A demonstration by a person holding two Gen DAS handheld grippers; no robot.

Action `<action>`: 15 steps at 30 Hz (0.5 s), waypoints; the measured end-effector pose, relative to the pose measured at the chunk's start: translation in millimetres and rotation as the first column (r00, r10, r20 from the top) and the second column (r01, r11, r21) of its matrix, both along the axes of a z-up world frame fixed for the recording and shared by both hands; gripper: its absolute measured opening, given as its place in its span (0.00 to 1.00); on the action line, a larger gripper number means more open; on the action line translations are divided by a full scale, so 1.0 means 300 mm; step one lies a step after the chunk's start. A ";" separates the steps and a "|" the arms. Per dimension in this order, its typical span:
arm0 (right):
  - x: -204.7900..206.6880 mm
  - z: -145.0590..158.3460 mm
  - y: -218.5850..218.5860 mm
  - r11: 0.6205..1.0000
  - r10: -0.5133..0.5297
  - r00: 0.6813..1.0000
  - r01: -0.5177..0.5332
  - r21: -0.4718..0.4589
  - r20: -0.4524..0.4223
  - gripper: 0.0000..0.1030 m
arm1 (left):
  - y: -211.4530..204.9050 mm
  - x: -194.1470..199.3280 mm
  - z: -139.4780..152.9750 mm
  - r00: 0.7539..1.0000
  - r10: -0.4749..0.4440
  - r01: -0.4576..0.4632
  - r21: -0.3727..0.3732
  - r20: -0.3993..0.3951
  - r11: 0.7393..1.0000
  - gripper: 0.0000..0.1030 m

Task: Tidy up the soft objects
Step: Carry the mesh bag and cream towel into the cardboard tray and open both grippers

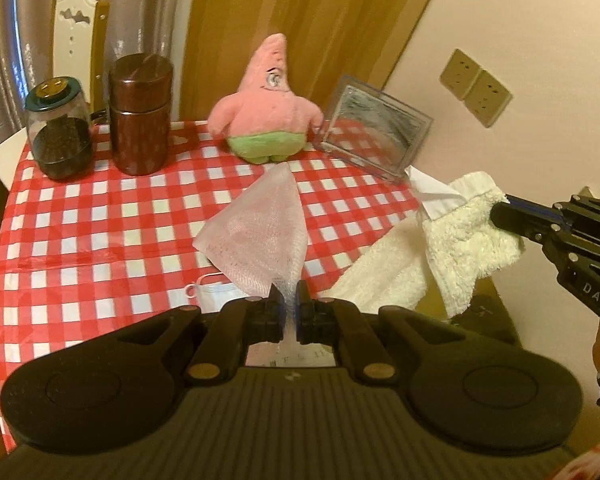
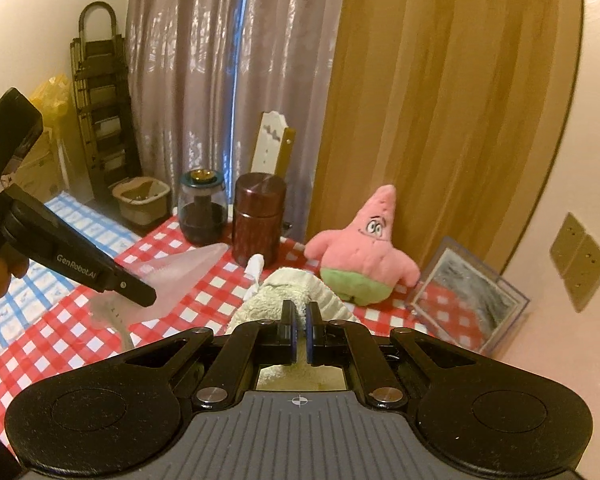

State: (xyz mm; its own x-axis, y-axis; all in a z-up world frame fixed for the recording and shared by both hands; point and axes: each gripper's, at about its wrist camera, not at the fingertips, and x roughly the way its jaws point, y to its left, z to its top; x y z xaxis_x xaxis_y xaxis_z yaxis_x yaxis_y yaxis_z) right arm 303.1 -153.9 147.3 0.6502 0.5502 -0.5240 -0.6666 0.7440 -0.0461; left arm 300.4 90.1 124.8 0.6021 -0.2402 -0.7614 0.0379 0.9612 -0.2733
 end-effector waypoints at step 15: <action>-0.097 0.075 -0.290 0.992 -0.125 0.991 0.125 0.004 0.041 0.04 | -0.354 -0.005 0.052 0.991 -0.132 0.134 -0.062 0.037 0.989 0.04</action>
